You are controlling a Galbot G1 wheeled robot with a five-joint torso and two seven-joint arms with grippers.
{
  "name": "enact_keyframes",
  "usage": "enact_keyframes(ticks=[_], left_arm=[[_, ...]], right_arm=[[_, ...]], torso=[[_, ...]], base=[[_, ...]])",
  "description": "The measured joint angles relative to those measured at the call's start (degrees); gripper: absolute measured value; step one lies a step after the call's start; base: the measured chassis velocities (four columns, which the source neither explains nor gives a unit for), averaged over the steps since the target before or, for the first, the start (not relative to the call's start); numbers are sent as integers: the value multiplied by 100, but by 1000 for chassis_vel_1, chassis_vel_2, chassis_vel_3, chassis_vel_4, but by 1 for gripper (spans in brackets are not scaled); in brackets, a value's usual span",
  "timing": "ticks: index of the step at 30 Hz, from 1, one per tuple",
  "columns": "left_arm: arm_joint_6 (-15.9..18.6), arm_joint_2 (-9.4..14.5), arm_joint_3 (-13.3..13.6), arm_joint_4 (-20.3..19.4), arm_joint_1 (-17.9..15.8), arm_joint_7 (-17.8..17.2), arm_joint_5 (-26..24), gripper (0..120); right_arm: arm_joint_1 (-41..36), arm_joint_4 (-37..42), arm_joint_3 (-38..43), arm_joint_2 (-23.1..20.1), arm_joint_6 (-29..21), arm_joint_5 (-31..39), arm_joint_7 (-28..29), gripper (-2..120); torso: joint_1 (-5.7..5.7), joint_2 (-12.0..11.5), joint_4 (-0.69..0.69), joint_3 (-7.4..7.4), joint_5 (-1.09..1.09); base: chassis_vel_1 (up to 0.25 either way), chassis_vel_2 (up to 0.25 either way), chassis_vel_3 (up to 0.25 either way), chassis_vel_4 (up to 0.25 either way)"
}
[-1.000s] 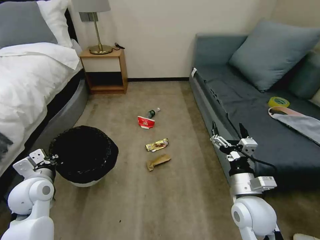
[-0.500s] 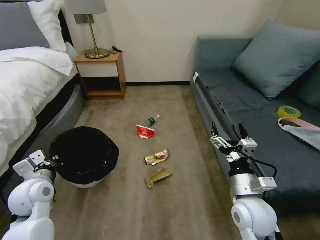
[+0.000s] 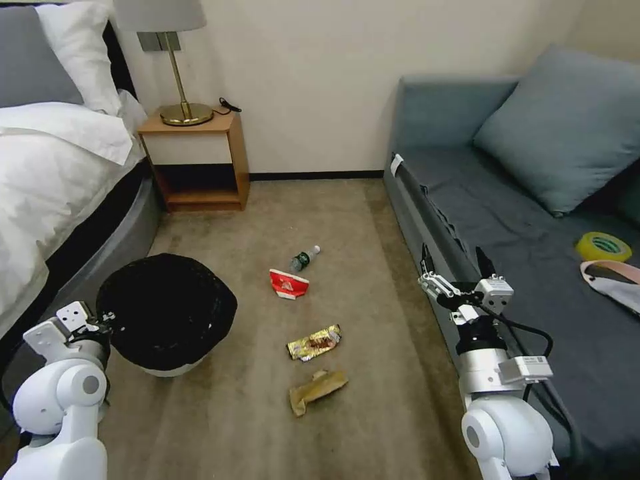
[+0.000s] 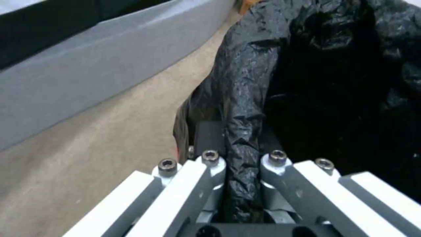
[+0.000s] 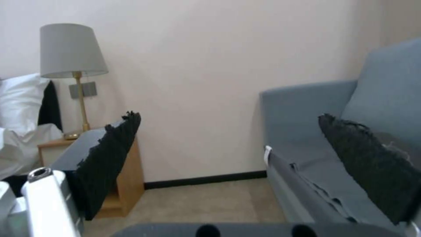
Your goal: Pick up the trash bin, then pick up the garbage on the floor and place it into the trash bin.
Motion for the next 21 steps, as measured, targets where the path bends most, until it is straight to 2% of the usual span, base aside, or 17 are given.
enact_keyframes(ticks=[3,21], left_arm=[[0,2,0,11,-9,6,-3,4],[-9,27,57,159,-148,44,18,4]], right_arm=[[12,-15,-9,2,36,10,-30,100],[191,-243,-155,-89,268,128,-362,100]], torso=[[0,0,-1,0,0],[-1,0,0,-1,0]], base=[[-107,64,61,-77],[0,0,0,0]])
